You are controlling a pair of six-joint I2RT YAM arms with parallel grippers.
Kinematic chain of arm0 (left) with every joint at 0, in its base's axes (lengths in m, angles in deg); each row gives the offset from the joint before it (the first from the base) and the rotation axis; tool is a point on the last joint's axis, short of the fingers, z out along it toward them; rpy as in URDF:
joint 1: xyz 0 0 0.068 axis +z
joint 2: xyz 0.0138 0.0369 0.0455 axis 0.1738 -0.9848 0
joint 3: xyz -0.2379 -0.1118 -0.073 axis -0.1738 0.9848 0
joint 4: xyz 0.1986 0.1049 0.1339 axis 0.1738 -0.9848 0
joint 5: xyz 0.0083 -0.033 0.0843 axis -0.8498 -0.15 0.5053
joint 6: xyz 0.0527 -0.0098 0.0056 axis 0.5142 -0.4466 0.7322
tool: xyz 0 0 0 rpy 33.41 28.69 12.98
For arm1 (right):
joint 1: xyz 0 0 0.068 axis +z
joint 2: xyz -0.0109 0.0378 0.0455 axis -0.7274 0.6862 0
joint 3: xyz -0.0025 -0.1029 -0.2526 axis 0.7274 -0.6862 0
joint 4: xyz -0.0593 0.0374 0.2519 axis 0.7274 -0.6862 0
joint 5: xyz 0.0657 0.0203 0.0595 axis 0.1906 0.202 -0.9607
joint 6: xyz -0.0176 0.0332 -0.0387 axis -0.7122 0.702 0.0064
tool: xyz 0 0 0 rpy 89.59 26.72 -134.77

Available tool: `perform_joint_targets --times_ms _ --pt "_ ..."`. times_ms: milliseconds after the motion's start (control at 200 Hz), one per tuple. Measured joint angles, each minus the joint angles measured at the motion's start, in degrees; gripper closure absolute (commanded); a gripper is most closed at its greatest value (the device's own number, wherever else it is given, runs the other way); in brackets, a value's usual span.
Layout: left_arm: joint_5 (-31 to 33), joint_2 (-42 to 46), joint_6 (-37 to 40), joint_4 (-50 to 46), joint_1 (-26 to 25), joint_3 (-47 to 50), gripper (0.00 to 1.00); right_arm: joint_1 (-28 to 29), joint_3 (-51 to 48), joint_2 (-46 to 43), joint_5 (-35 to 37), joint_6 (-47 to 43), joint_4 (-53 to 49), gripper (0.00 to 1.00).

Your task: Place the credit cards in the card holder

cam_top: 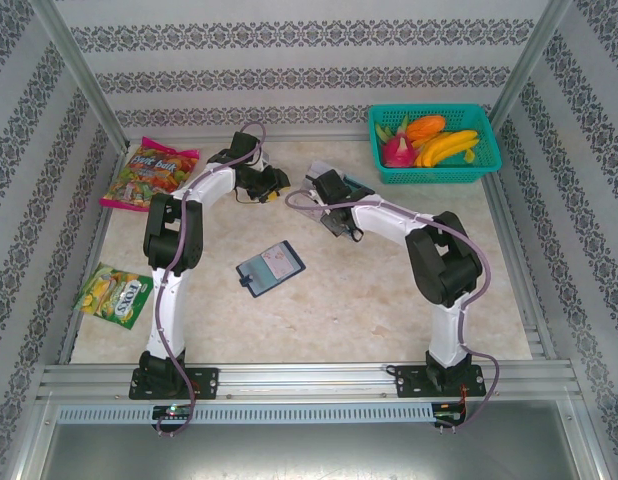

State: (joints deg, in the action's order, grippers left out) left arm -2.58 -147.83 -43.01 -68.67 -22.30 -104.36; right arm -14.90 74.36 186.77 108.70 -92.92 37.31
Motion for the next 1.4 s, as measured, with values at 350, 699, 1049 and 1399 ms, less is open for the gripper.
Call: perform_joint_targets --times_ms 350,699,1049,1399 --pt "-0.1 0.2 0.0 0.0 0.0 0.0 0.56 1.5 0.0 1.1 6.0 -1.1 1.3 0.58" --pt "-0.9 0.3 0.0 0.0 0.0 0.1 0.55 1.5 -0.4 1.0 7.3 -1.3 2.1 0.59" --pt "-1.1 0.5 0.0 0.0 0.0 0.1 0.55 1.5 -0.4 0.0 7.4 -1.3 2.1 0.62" --pt "-1.1 0.6 0.0 0.0 0.0 0.1 0.55 1.4 -0.4 -0.3 6.1 -1.3 1.6 0.79"
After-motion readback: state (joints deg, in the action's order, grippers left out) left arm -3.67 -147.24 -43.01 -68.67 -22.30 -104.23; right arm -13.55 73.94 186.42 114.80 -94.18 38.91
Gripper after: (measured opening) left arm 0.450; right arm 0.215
